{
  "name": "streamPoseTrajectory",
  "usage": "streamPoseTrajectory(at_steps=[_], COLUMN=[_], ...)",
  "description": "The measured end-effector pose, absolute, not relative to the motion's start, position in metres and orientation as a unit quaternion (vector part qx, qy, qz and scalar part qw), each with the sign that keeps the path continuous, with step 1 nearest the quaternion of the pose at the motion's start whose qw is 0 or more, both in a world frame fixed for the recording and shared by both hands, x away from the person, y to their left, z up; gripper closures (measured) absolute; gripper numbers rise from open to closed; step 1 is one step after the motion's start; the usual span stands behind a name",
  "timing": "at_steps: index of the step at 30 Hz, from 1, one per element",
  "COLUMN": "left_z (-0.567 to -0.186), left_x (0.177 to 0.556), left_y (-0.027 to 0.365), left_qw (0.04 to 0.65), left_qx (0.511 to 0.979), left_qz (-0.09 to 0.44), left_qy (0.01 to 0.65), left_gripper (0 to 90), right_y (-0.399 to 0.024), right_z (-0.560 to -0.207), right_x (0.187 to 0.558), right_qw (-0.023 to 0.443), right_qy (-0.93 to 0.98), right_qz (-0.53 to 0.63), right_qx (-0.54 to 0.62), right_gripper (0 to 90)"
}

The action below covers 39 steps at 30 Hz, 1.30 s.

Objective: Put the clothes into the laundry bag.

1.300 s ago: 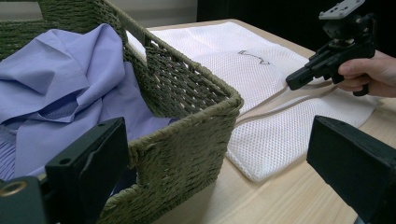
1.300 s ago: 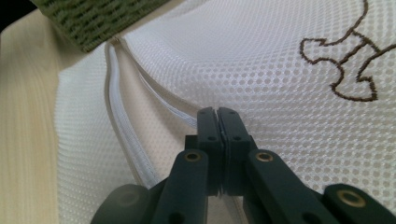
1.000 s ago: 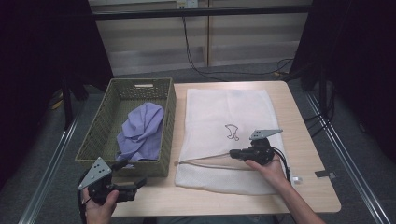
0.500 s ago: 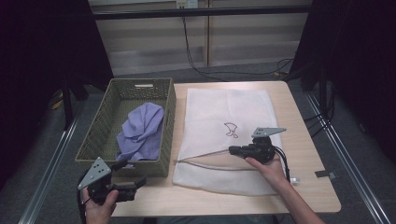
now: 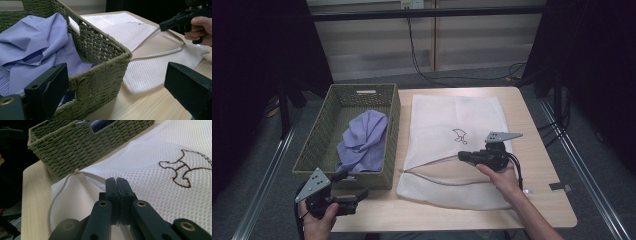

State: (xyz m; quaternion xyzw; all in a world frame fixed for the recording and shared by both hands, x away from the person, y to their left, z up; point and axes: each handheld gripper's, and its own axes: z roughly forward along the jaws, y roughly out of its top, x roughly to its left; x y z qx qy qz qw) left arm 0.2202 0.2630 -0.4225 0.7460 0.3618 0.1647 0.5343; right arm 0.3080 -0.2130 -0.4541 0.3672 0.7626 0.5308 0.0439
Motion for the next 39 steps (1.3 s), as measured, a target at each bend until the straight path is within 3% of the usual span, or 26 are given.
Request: streamPoseTrajectory(at_steps=[39], left_z=[-0.417], left_x=[0.224], left_y=[0.268], left_qw=[0.549], left_qx=[0.735], left_qz=[0.163], left_qy=[0.363], left_gripper=[5.0], right_y=[-0.216], right_z=[-0.407], right_x=[0.328], right_qw=[0.084], right_qy=[0.711], right_qz=[0.598], right_qx=[0.359], right_gripper=[89.1])
